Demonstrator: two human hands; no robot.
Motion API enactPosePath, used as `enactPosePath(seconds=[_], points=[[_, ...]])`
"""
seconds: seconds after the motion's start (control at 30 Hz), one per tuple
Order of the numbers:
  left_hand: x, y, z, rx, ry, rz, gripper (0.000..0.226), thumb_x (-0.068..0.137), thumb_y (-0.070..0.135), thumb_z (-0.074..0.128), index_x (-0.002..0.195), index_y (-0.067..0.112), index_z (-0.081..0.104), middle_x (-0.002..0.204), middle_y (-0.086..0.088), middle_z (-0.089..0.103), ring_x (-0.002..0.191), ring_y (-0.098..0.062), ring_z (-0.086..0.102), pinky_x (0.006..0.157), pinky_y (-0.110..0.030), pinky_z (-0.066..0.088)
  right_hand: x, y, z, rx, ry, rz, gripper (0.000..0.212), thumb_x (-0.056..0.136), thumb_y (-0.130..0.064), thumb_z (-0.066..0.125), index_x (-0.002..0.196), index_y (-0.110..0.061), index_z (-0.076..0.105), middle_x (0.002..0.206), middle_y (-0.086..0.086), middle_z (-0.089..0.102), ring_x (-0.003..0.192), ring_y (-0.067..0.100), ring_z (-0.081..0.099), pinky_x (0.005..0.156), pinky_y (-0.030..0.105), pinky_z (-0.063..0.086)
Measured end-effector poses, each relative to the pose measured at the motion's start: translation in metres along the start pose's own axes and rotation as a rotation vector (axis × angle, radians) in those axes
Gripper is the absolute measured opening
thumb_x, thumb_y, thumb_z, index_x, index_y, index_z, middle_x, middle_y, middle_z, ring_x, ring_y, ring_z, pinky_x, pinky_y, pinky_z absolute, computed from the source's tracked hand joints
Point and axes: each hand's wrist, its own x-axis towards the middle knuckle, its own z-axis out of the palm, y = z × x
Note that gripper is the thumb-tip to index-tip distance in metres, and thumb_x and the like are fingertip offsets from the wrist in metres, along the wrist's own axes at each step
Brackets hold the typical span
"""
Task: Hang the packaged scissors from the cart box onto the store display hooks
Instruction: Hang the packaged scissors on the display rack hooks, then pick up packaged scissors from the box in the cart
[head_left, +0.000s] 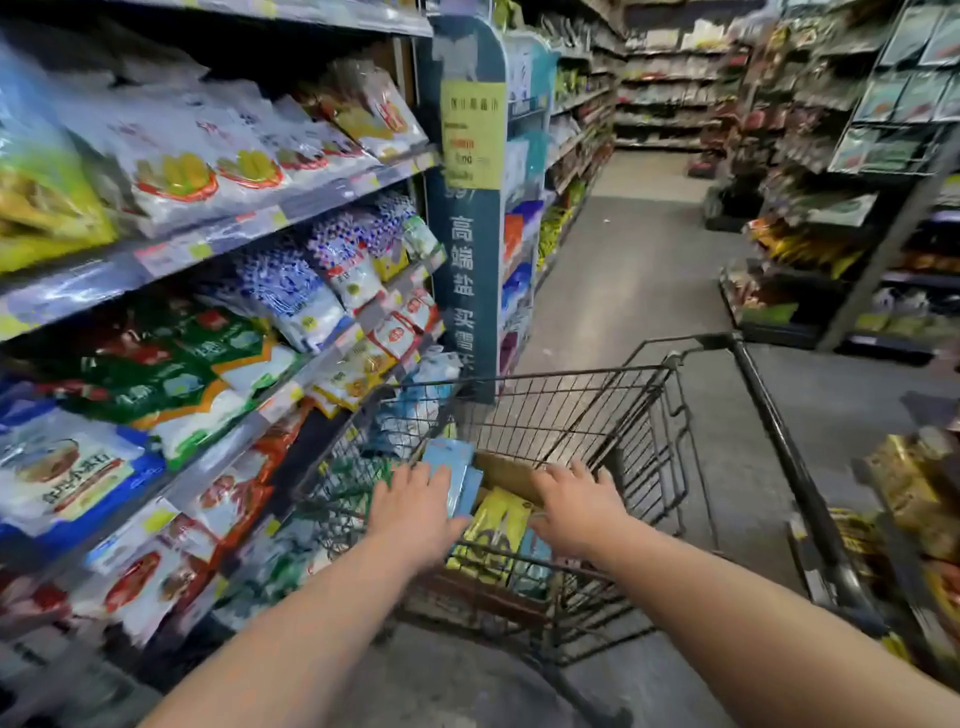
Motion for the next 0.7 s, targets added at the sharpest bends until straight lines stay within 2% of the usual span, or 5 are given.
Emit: enactPosePath(seconds=[0.27,0.47,0.6,0.7], points=[[0.066,0.050,0.016,0.043,-0.085,0.049,0.067,0.091,0.054,0.041,0.145,0.019,0.025,0.146,-0.005,0.035,0.137,-0.027,0.028,0.109,-0.046,0.029,0.042,0.078,0.013,0.060,-0.101,0.089,0.054,0.092,-0.042,0.043,0.141,-0.020,0.033,0.149,0.005,0.035,0.142,0.030,0.022,0.113,0.055,0.017],[0.122,0.050,0.031,0.069,-0.163,0.091,0.067,0.090,0.056,0.042,0.144,0.018,0.028,0.147,-0.005,0.035,0.137,-0.027,0.030,0.110,-0.044,0.029,0.078,0.094,0.027,0.096,-0.148,0.122,0.046,0.091,-0.039,0.046,0.133,-0.021,0.041,0.137,0.006,0.048,0.127,0.029,0.043,0.105,0.048,0.034],[0.169,0.046,0.049,0.067,-0.236,0.163,0.068,0.090,0.056,0.042,0.144,0.018,0.027,0.146,-0.006,0.036,0.137,-0.028,0.030,0.111,-0.045,0.030,0.110,0.101,0.037,0.129,-0.201,0.195,0.043,0.090,-0.034,0.047,0.131,-0.021,0.044,0.132,0.007,0.052,0.122,0.029,0.049,0.101,0.044,0.040],[0.207,0.036,0.063,0.059,-0.305,0.219,0.067,0.091,0.055,0.042,0.143,0.016,0.028,0.145,-0.007,0.035,0.136,-0.029,0.031,0.110,-0.046,0.031,0.138,0.101,0.045,0.158,-0.265,0.267,0.045,0.089,-0.040,0.048,0.130,-0.021,0.045,0.131,0.006,0.053,0.120,0.028,0.050,0.098,0.042,0.043]])
